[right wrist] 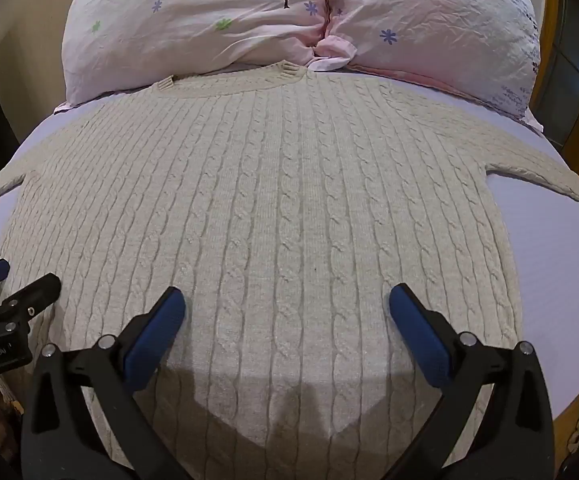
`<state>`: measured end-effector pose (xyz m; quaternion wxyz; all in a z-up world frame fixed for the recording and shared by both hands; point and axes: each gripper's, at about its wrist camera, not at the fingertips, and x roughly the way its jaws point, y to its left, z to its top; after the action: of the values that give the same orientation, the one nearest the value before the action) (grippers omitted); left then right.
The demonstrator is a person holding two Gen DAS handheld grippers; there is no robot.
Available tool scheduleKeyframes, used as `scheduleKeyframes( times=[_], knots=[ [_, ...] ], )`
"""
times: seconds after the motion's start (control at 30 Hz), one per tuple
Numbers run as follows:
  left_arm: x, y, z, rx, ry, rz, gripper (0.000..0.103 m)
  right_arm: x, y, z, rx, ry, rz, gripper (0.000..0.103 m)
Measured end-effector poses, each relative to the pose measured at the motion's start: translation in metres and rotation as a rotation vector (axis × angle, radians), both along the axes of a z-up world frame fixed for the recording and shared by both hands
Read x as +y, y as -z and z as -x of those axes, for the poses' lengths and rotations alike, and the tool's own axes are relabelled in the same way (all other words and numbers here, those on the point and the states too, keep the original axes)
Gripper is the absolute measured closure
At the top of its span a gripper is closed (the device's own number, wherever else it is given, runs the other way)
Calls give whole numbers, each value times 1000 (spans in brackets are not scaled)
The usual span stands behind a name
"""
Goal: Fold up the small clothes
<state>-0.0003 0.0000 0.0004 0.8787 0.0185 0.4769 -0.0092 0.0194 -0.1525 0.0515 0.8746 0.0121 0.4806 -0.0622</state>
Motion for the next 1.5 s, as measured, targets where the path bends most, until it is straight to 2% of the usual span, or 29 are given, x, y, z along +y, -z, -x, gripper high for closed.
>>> scheduleKeyframes(
  times=[1.5],
  knots=[
    [0, 0, 1, -7, 0, 0, 1, -2, -1, 2, -4, 0, 1, 2]
  ],
)
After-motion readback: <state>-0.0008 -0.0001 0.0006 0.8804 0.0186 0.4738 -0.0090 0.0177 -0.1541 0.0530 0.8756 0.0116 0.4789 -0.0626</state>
